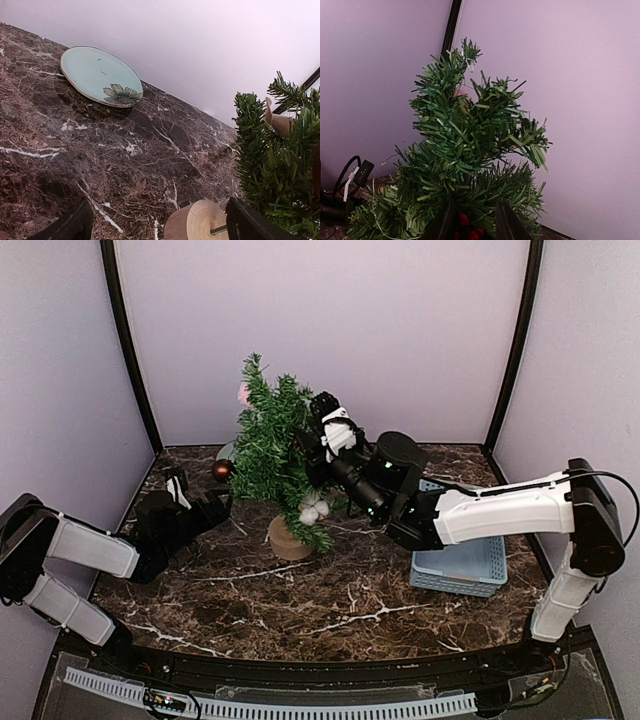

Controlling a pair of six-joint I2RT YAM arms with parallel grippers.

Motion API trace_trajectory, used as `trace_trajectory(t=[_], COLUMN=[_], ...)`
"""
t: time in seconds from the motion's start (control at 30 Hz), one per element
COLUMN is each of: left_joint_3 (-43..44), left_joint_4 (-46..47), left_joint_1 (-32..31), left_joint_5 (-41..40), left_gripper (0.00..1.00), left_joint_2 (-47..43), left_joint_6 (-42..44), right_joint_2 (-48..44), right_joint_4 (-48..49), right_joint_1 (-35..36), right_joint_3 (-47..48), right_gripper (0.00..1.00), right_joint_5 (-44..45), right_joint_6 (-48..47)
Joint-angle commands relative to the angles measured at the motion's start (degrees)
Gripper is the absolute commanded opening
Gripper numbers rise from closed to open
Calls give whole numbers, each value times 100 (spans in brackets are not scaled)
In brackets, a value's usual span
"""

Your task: Decorate the small christmas tree

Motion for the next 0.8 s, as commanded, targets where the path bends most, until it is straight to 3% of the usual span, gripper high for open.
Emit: trace_trajectory(t=[0.0, 0.47, 0.63, 0.77], left_joint_3=[-39, 14, 191, 369], left_joint_4=[69, -398, -1244, -2120], left_joint_1=[27, 27, 36, 87], left_joint_5=[-16, -107, -136, -148], left_gripper=[95, 98, 99, 99], left_joint_2=[-78, -362, -664, -948], left_joint_6=[79, 113, 177, 178], right_joint_2=[-349, -897, -1284, -1698], right_joint_4=[147, 69, -143, -538], right_joint_1=[50, 82, 87, 85], right_joint_3=[-105, -422, -603, -754], right_gripper=[34, 76, 90, 94], right_joint_5=[-8, -239, -375, -263], right_joint_6=[63, 43, 245, 409])
